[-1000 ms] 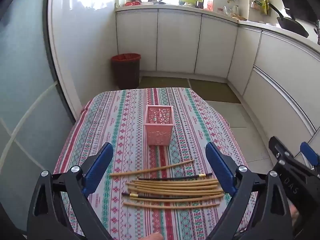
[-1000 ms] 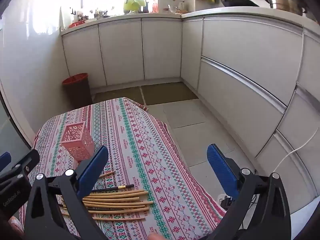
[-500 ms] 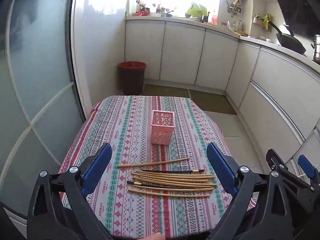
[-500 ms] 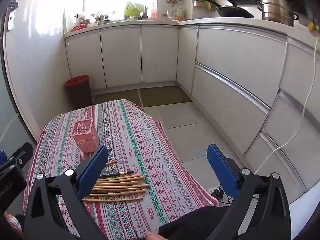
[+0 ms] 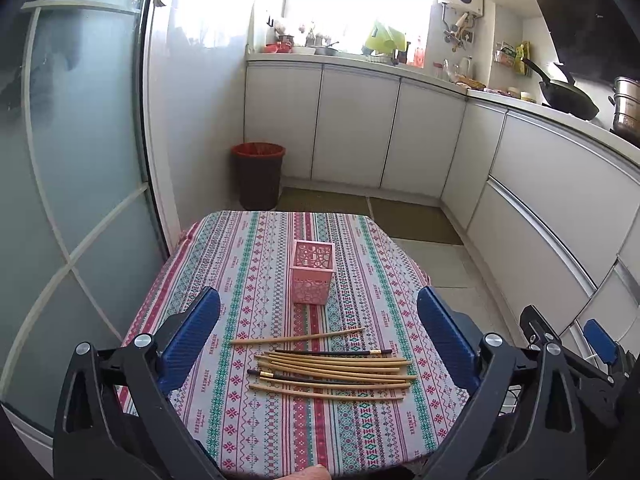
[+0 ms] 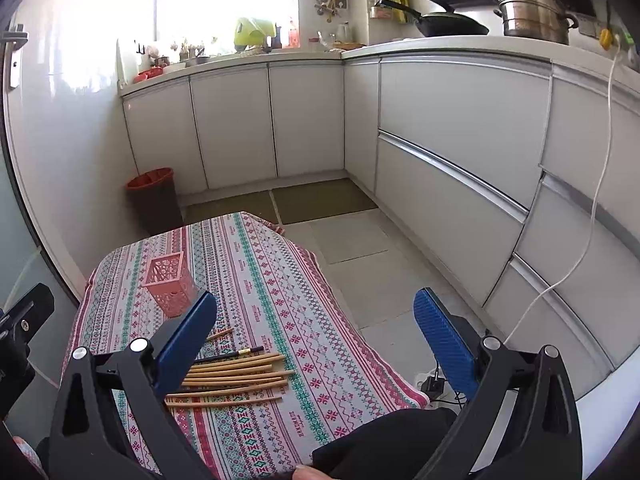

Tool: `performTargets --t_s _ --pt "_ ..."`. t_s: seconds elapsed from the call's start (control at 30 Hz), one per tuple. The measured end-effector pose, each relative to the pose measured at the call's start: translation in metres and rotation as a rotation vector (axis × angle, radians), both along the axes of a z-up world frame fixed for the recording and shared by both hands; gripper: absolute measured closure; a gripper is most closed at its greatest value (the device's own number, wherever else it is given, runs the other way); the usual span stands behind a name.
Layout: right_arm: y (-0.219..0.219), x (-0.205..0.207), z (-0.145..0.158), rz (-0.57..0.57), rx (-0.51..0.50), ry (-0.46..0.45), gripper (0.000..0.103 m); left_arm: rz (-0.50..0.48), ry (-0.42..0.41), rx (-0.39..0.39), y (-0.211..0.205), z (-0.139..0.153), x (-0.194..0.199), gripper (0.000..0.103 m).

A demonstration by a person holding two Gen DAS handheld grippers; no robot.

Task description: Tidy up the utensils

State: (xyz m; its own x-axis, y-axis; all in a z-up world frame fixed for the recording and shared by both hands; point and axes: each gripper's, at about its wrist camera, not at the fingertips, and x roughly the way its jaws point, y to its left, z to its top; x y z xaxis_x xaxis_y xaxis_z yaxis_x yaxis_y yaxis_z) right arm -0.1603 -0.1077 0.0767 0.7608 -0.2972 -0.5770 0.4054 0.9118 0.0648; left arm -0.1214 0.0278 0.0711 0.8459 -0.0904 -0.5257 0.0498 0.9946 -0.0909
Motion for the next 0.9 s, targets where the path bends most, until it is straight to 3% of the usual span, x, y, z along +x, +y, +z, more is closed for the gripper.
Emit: performTargets --t_s 0.9 --pt "-0.003 0.002 -0.003 0.004 0.024 0.022 0.007 0.006 0.029 -0.005 -0.004 -0.008 0.001 0.007"
